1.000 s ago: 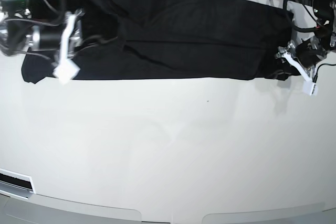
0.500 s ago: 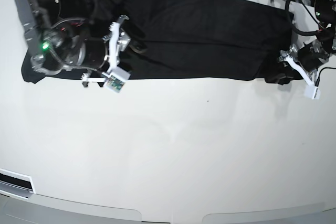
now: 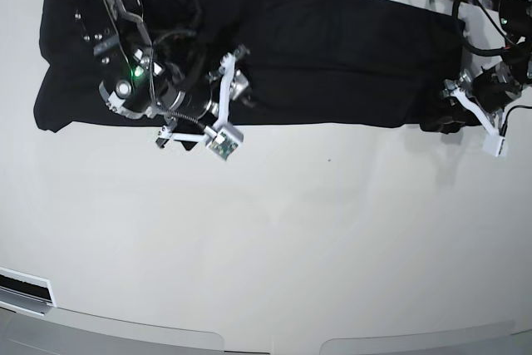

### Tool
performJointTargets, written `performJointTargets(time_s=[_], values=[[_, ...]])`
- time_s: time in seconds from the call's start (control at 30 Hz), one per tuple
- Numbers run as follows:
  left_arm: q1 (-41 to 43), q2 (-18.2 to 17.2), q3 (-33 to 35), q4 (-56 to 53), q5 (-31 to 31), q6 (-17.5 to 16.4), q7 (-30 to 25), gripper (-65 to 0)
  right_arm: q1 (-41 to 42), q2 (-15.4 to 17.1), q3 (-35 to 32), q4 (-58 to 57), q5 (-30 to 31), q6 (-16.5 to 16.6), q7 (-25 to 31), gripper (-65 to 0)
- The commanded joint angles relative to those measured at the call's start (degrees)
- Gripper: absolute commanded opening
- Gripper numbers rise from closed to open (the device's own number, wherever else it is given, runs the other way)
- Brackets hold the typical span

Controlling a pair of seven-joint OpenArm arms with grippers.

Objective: Layout the t-shirt on the table in an organized manner, then fold the t-shirt properly
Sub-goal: 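Move the right gripper over the strip toward its middle and grasp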

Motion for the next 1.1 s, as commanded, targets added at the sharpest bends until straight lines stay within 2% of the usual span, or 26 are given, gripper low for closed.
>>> performJointTargets(time_s=[0.0, 0.07, 0.17, 0.33, 0.4, 0.5, 0.6, 0.67, 0.8, 0.93, 1.07], values=[[-0.63, -1.11, -0.37, 0.90, -1.68, -0.63, -0.92, -32.4, 0.48, -0.48, 0.11, -0.46, 1.03, 0.22, 0.72, -26.1], [-0.63, -1.11, -0.37, 0.90, -1.81, -0.63, -0.81, -32.3, 0.79, -0.92, 0.11, -2.67, 0.98, -0.02, 0.74, -28.3], [-0.66, -1.11, -0.37, 0.90, -1.84, -0.61, -0.83, -32.4, 1.22, -0.94, 0.11, -4.90, 1.60, 1.03, 0.70, -37.0], [-0.63, -1.11, -0.37, 0.90, -1.81, -0.61, -0.81, -32.3, 1.40, -0.94, 0.11, -5.25, 1.60, 3.74, 0.74, -39.9], [-0.63, -1.11, -0.37, 0.90, -1.84, -0.61, -0.83, -32.4, 1.57, -0.92, 0.11, -5.25, 1.57, 3.69, 0.74, -47.6], [-0.66, -1.09, -0.37, 0.90, -1.84, -0.61, -0.83, -32.4, 1.68, -0.92, 0.11, -5.22, 1.27, 4.26, 0.74, -63.8], [-0.66, -1.11, -0.37, 0.90, -1.84, -0.61, -0.85, -32.3, 1.66, -0.92, 0.11, -5.25, -0.46, 7.78, 0.72, -65.0], [-0.66, -1.11, -0.37, 0.90, -1.84, -0.61, -0.85, -32.3, 1.68, -0.90, 0.11, -5.25, -0.59, 8.52, 0.72, -65.0], [-0.66, -1.11, -0.37, 0.90, -1.84, -0.61, -1.03, -32.3, 1.68, -0.90, 0.11, -5.22, 0.07, 12.04, 0.63, -65.0], [-0.66, -1.11, -0.37, 0.90, -1.84, -0.63, -1.05, -32.3, 1.68, -0.90, 0.11, -4.55, 1.55, 12.19, -1.66, -65.0], [-0.66, -1.11, -0.37, 0.90, -1.84, -0.63, -1.49, -32.4, 1.64, -0.87, 0.11, -1.29, 9.29, 12.19, -7.19, -65.0]])
